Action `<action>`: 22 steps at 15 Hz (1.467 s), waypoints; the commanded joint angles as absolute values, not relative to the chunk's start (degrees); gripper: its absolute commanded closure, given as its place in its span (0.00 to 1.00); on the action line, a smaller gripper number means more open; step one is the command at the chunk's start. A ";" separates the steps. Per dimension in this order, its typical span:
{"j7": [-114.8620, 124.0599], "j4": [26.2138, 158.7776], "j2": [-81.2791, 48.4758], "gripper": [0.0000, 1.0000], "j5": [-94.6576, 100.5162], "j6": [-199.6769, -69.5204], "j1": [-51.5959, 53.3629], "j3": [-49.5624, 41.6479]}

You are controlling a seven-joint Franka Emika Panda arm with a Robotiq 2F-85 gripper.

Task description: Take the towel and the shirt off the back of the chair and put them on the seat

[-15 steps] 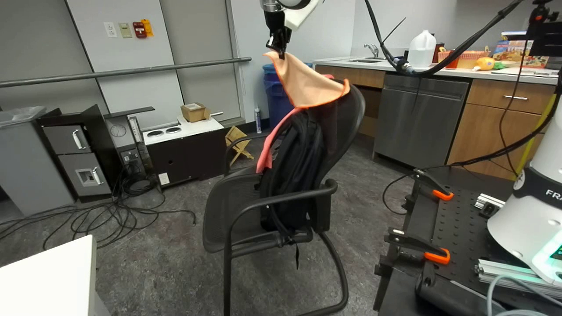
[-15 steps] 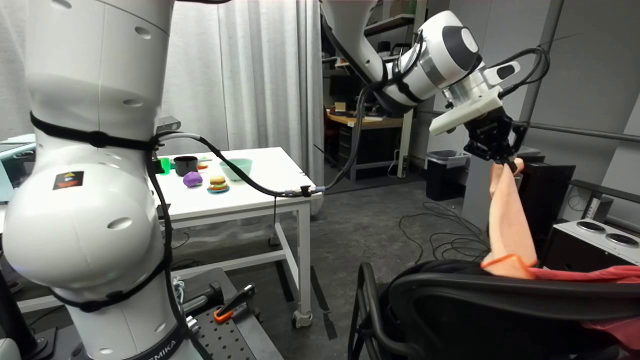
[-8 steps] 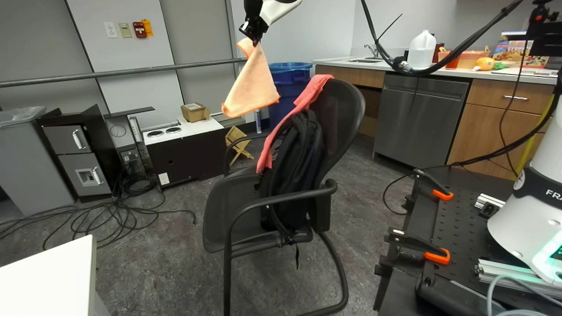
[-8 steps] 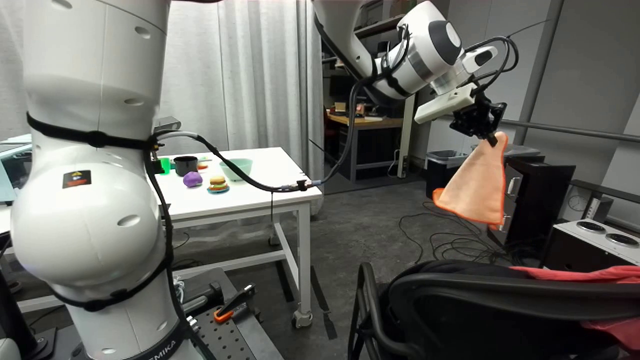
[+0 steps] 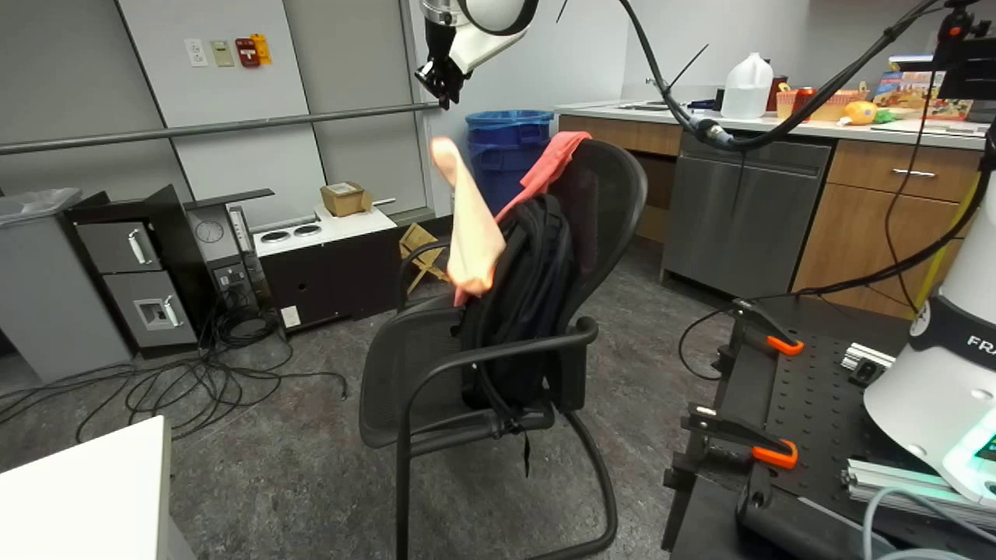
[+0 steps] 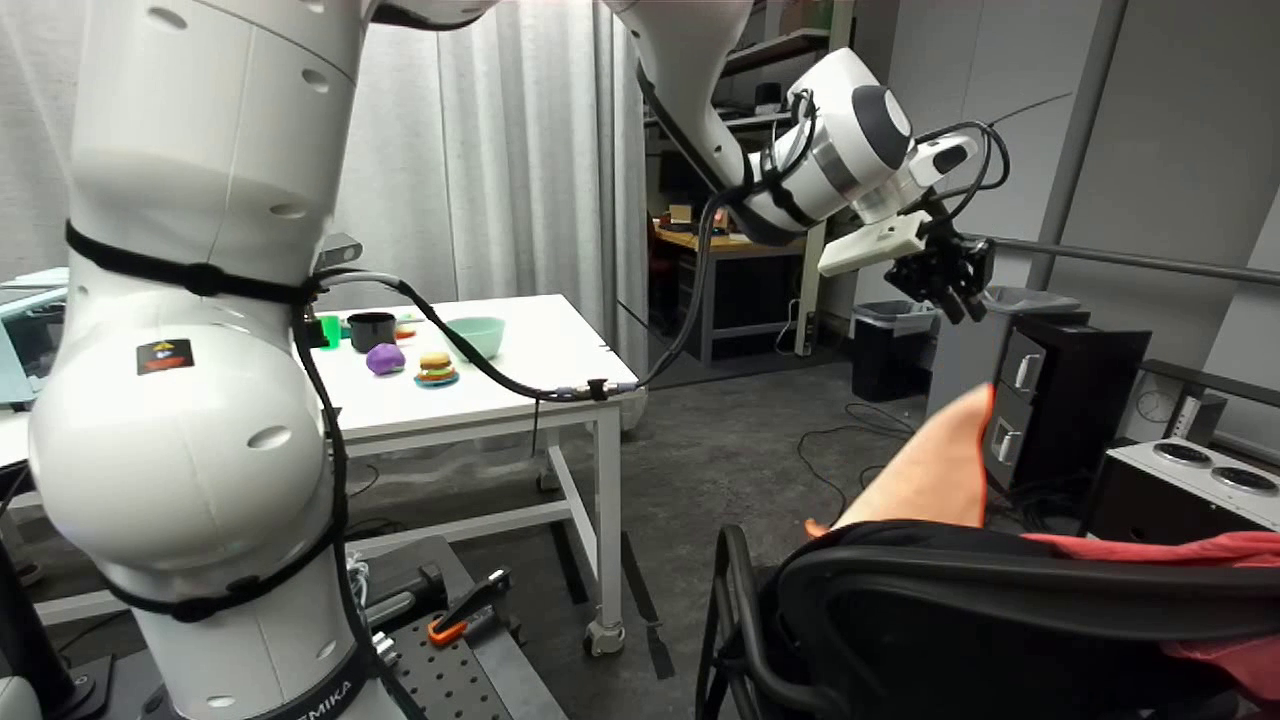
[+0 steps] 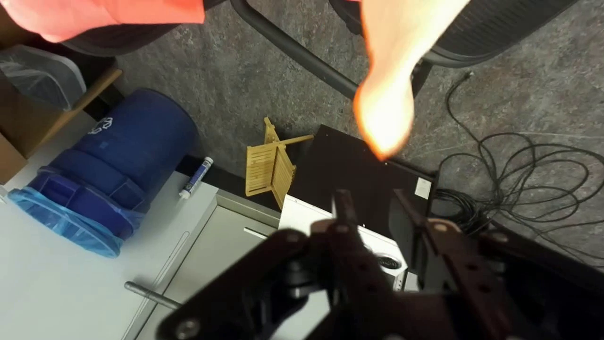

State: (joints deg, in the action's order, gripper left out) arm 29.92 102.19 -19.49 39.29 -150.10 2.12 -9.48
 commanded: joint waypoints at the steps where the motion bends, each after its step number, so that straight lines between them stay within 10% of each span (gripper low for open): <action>1: 30.63 101.56 -22.16 0.41 40.76 -150.26 2.74 -12.25; 7: 28.61 103.53 -23.29 0.01 39.13 -149.80 1.32 -14.98; 22: 13.79 95.96 -32.33 0.00 49.62 -137.85 -2.73 -19.40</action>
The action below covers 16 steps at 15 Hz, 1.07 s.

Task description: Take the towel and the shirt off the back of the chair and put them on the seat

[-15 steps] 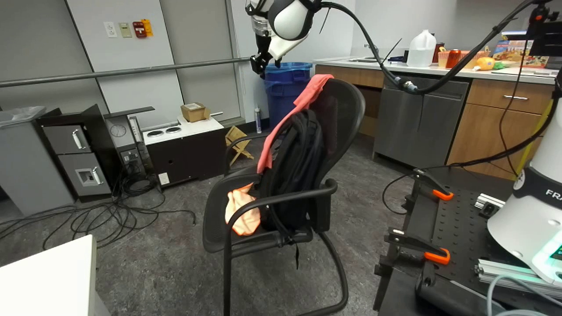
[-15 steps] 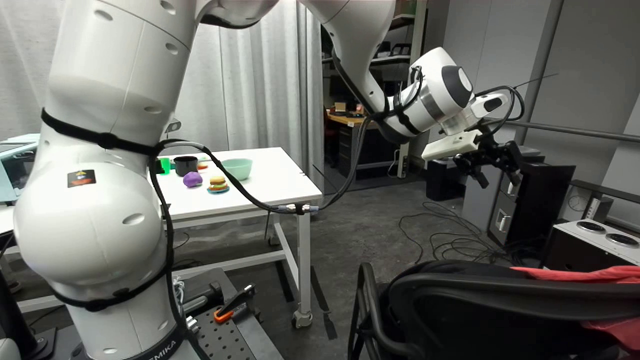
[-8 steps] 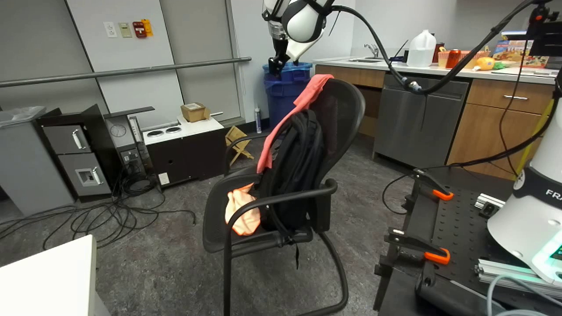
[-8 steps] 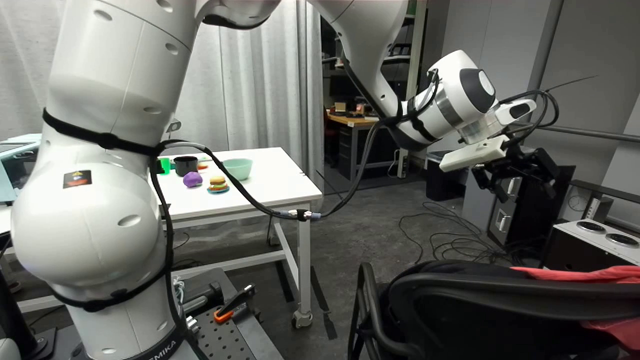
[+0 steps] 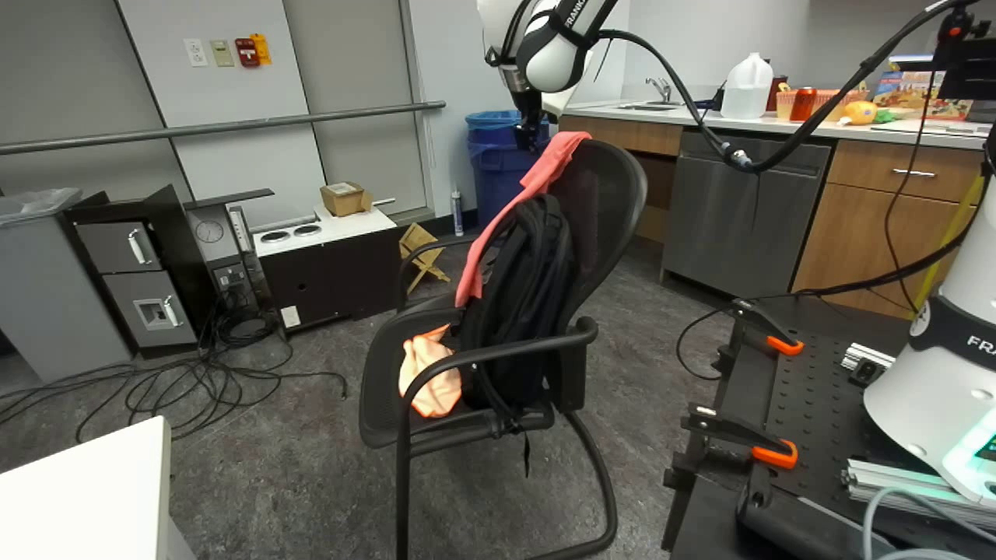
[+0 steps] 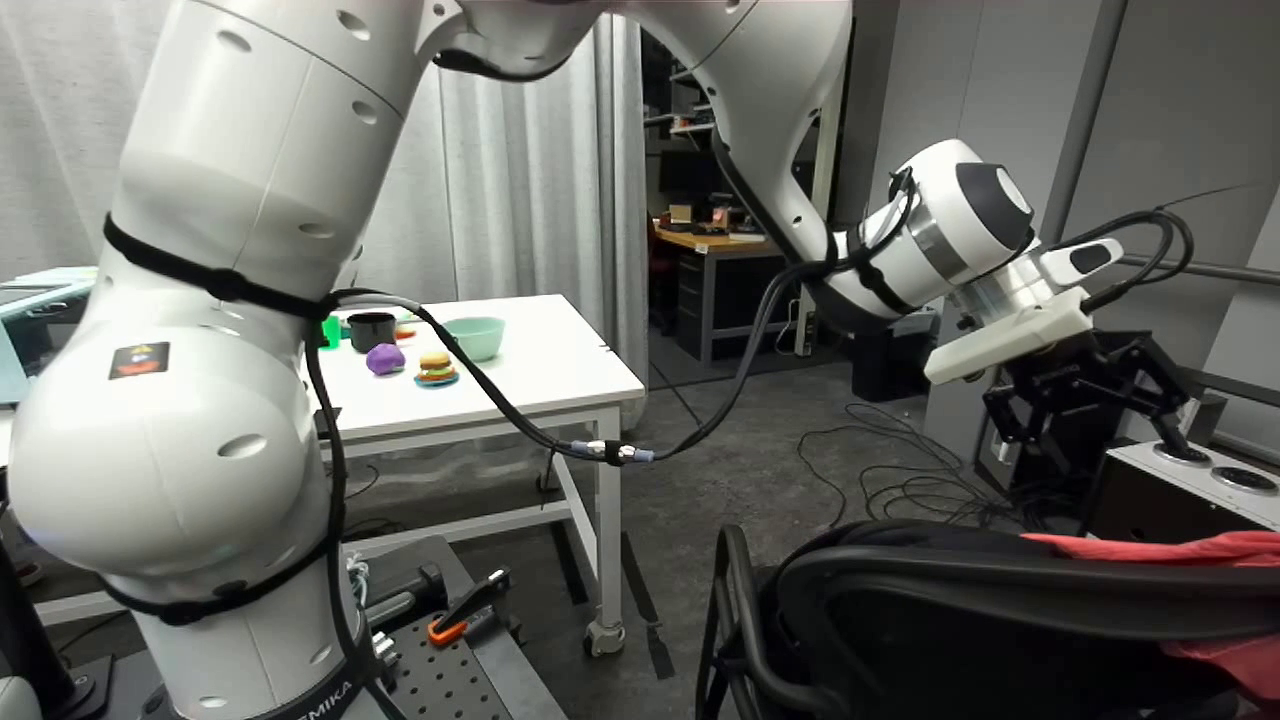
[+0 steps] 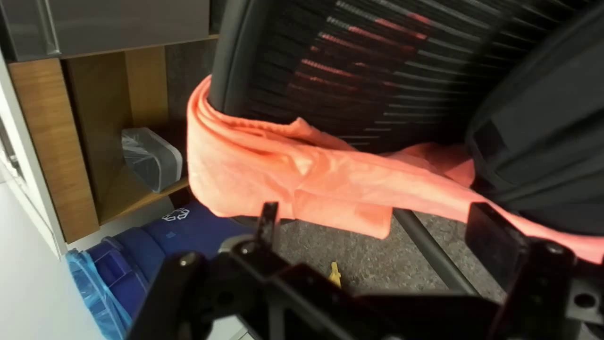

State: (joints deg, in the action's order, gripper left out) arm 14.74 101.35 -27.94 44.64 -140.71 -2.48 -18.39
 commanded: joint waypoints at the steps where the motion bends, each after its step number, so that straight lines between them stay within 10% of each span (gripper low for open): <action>1: 14.18 94.56 -33.69 0.00 51.68 -137.28 -2.87 -19.60; 13: 13.38 83.70 -46.12 0.00 60.20 -128.72 -6.31 -18.50; 16: 16.11 81.63 -48.16 0.35 60.16 -128.96 -7.18 -18.70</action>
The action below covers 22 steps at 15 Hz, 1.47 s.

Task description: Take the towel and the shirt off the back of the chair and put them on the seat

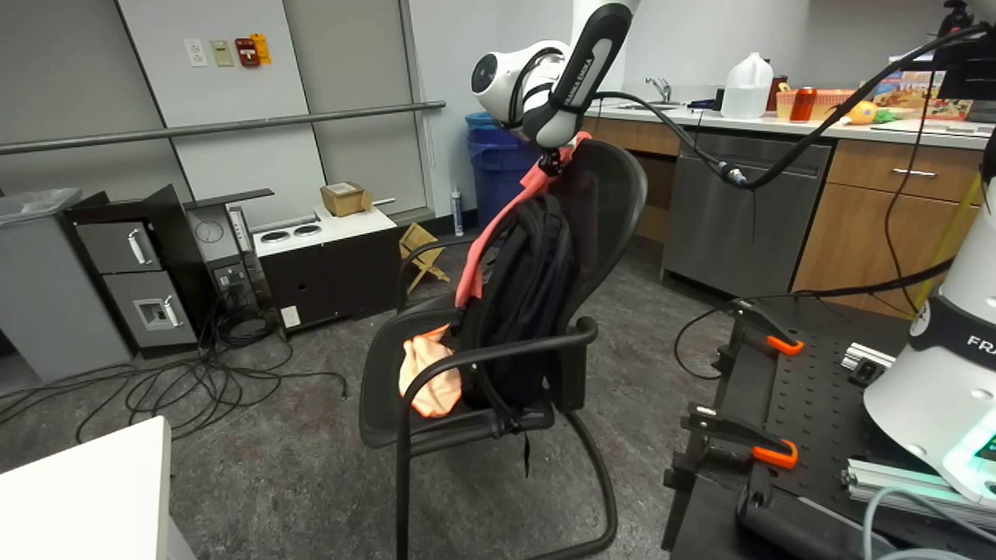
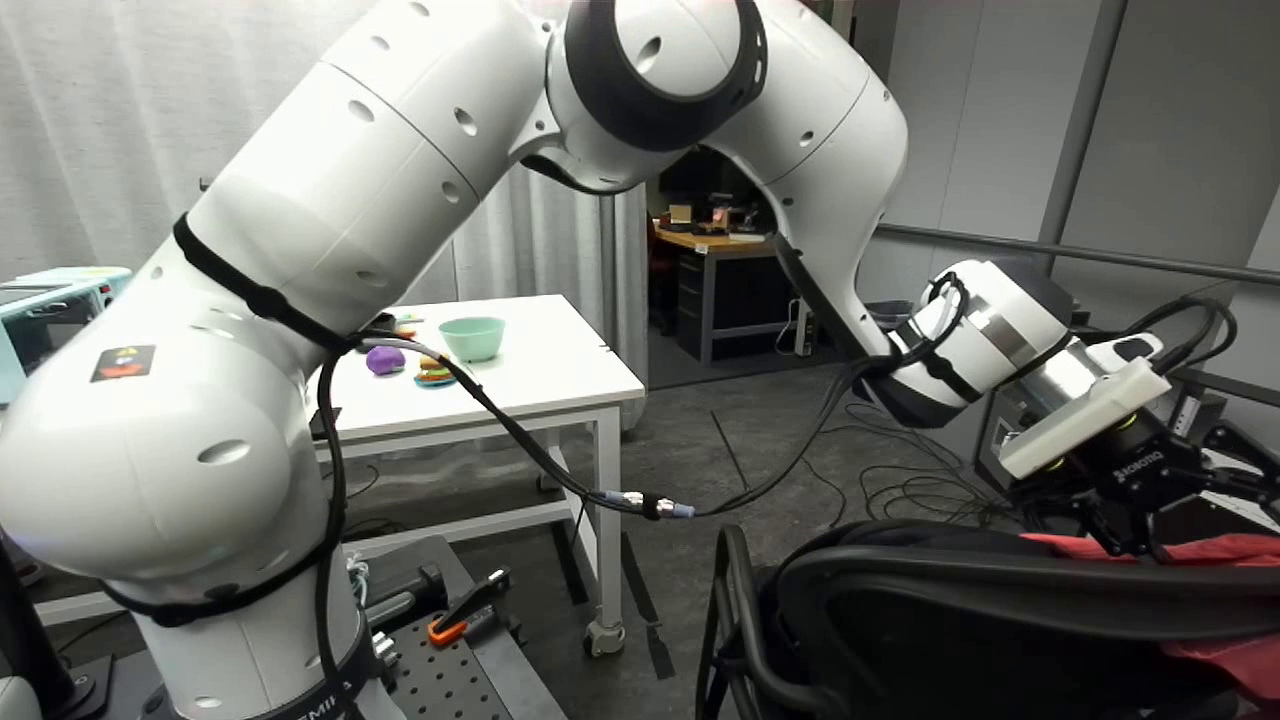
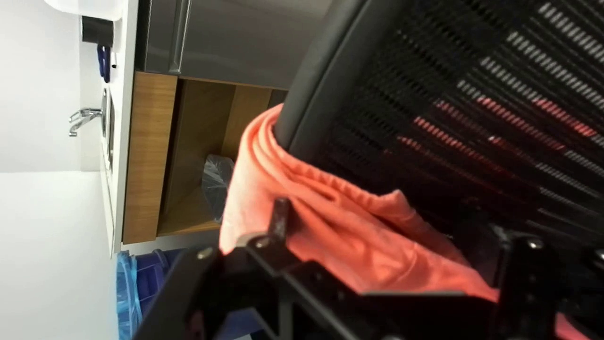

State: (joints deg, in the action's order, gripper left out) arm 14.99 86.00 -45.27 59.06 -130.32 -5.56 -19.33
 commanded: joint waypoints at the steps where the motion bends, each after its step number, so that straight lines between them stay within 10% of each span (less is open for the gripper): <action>1: 16.41 81.20 -48.47 0.42 60.12 -129.20 -7.42 -18.73; 9: 25.77 81.33 -45.33 1.00 63.80 -133.96 -6.32 -19.93; 22: 59.99 84.06 -31.50 0.98 77.08 -142.56 -1.57 -16.44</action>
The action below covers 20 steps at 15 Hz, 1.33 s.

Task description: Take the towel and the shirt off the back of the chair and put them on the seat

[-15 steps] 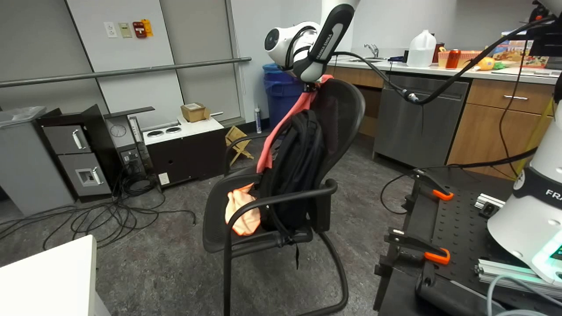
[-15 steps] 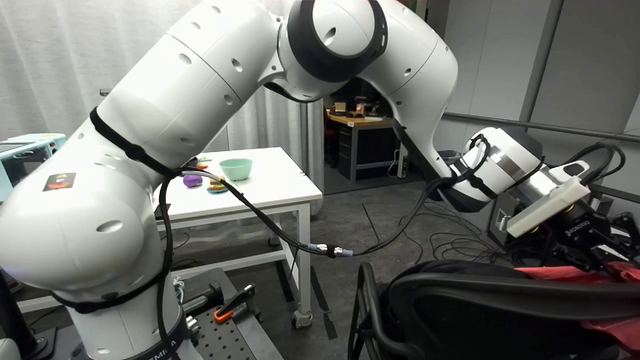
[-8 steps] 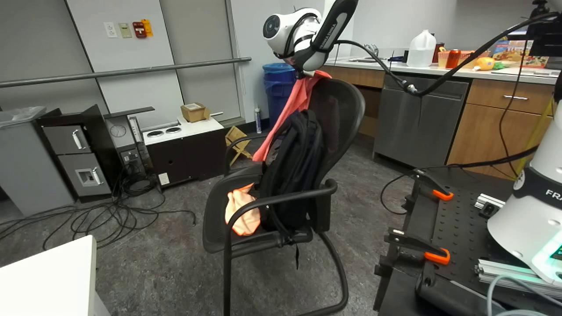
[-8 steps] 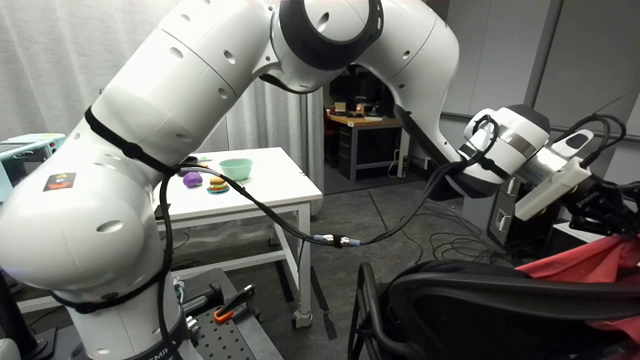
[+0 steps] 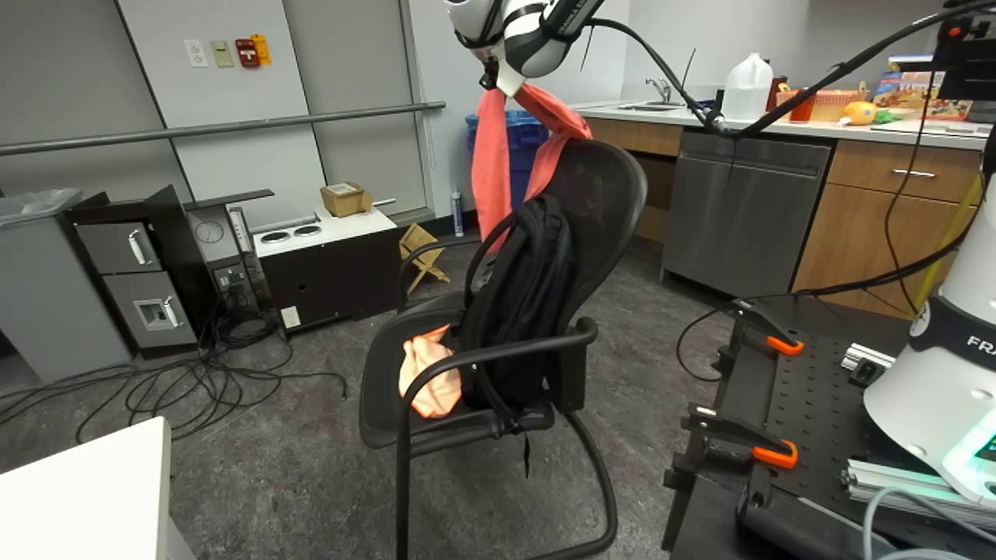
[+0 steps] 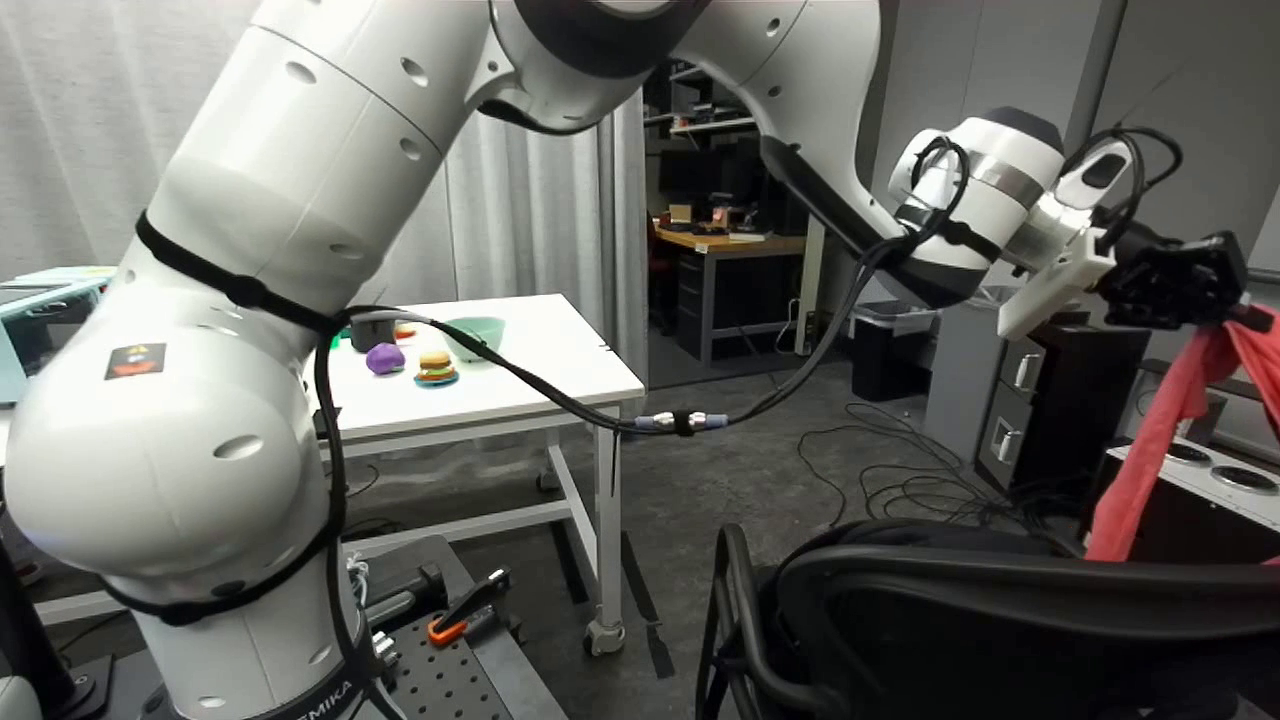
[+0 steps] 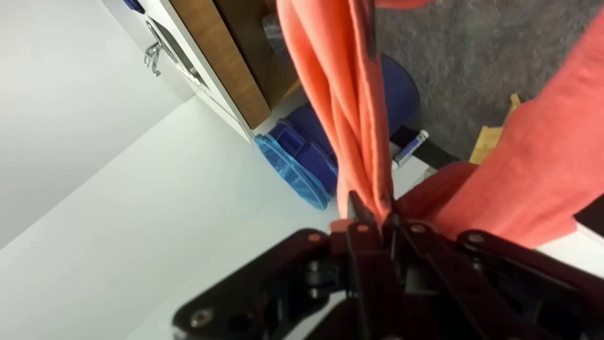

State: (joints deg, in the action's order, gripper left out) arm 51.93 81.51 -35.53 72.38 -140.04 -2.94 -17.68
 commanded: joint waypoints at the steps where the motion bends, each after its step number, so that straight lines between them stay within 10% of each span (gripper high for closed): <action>1: 63.20 84.34 -30.75 0.98 78.64 -143.55 -1.18 -15.86; 18: 85.76 92.16 -24.35 0.98 85.65 -157.11 3.14 -11.59; 19: 84.42 93.16 -24.08 0.67 84.73 -157.01 3.06 -11.43; 20: 83.80 93.88 -23.95 0.66 84.63 -157.04 2.96 -11.44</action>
